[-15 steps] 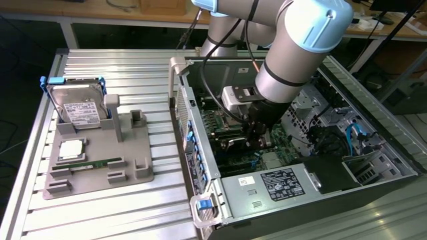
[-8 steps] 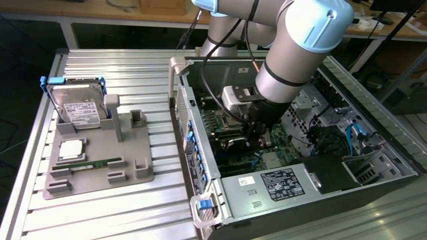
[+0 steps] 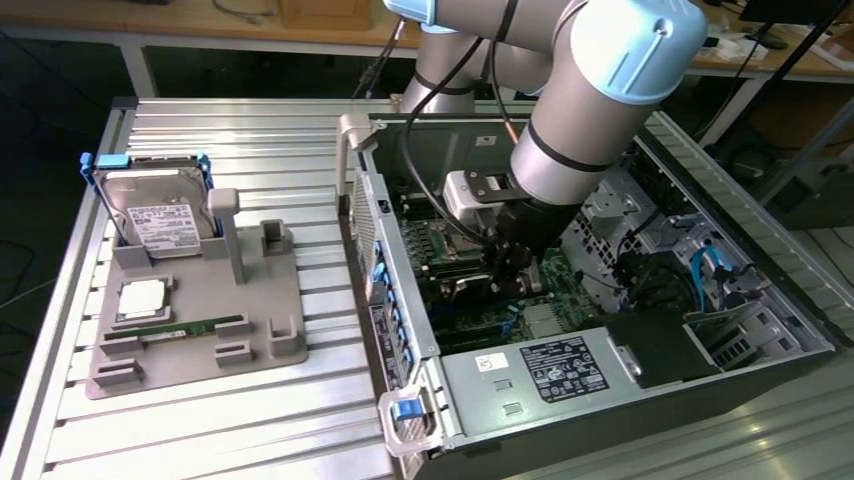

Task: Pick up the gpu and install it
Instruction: 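Insert the gpu into the slot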

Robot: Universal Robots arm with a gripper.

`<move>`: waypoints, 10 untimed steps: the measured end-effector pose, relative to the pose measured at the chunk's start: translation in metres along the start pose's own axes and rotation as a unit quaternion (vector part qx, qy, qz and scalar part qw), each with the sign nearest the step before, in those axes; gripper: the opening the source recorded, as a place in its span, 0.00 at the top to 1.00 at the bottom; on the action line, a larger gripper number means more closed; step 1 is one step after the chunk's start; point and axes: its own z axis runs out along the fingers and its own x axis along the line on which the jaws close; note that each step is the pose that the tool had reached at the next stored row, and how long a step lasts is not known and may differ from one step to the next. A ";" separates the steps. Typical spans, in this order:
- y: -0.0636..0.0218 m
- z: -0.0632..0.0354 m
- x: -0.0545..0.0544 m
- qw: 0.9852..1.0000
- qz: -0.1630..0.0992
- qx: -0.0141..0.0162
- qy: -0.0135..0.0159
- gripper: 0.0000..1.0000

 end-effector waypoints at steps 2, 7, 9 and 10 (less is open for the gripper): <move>0.0000 0.0000 0.000 1.000 0.000 0.000 0.000 0.73; 0.0000 0.0000 -0.001 1.000 0.000 0.000 0.000 0.73; 0.0000 0.0001 -0.001 1.000 0.000 0.000 0.000 0.73; 0.0000 0.0001 -0.001 1.000 0.000 0.000 0.000 0.73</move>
